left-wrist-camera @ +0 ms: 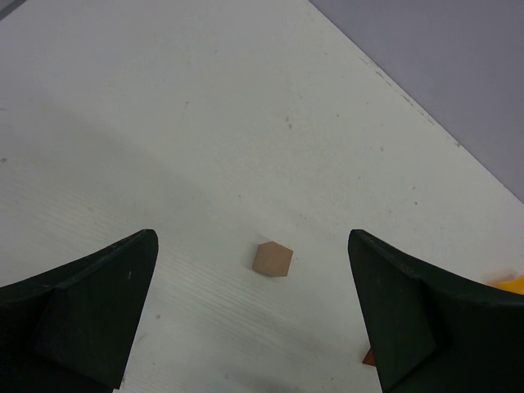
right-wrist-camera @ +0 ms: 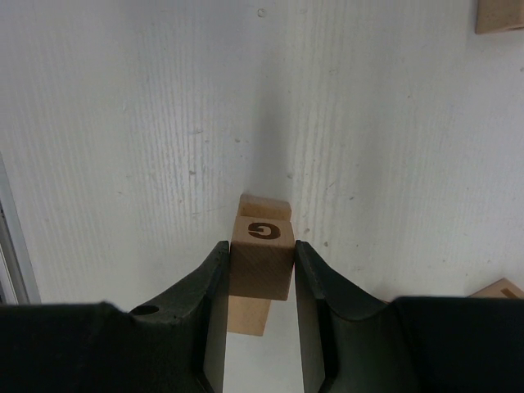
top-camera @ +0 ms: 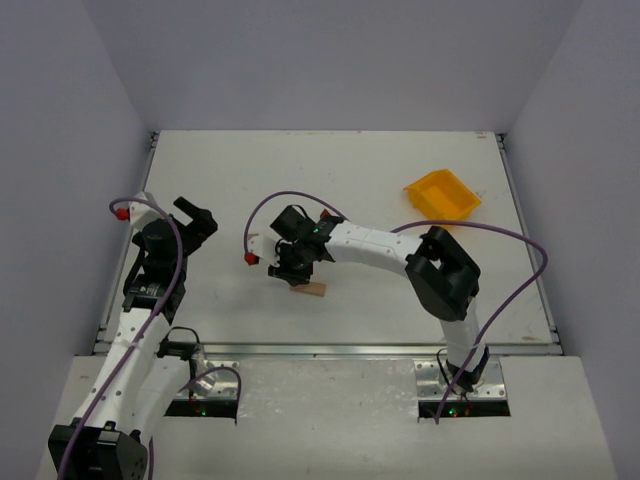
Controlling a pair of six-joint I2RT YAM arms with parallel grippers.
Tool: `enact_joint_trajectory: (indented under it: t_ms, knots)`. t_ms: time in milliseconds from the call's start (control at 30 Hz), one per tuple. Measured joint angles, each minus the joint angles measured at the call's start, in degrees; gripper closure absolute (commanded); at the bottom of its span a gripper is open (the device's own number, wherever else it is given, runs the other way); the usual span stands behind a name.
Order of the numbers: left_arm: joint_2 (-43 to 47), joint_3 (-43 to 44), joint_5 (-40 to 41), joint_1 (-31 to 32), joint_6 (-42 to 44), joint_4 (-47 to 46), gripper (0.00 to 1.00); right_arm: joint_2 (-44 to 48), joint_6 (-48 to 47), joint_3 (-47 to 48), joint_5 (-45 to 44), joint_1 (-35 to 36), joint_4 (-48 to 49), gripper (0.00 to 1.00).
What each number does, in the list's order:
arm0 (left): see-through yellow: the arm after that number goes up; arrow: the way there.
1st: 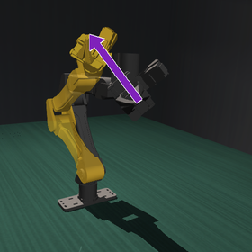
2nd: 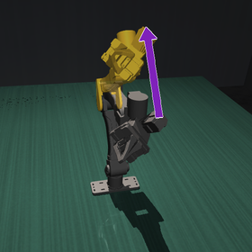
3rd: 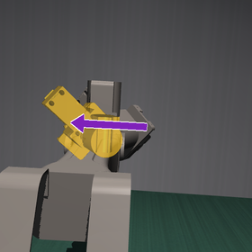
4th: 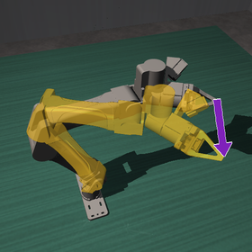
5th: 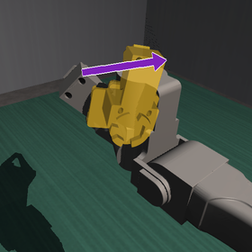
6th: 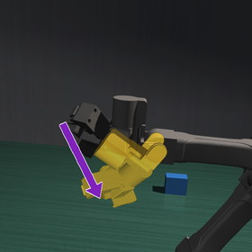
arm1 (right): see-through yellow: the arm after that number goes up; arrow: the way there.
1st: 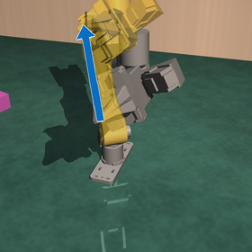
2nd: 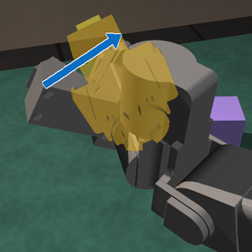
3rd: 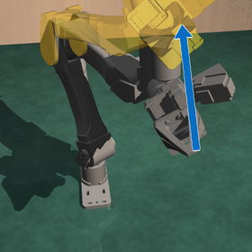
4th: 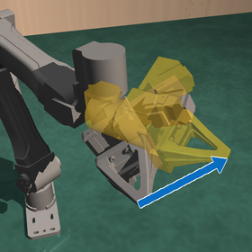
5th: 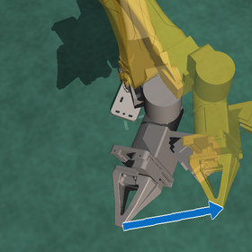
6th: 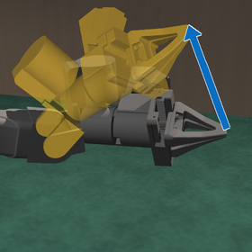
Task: Build the wood block tower
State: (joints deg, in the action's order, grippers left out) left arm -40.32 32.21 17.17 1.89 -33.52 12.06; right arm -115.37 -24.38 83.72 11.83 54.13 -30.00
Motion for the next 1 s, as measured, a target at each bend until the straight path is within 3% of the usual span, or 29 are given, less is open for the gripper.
enact_joint_trajectory:
  t_ms: [1000]
  knots:
    - [-0.3,0.0,-0.1,0.0,0.0,0.0,0.00,-1.5,0.5,0.3,0.2,0.0,0.8,0.92]
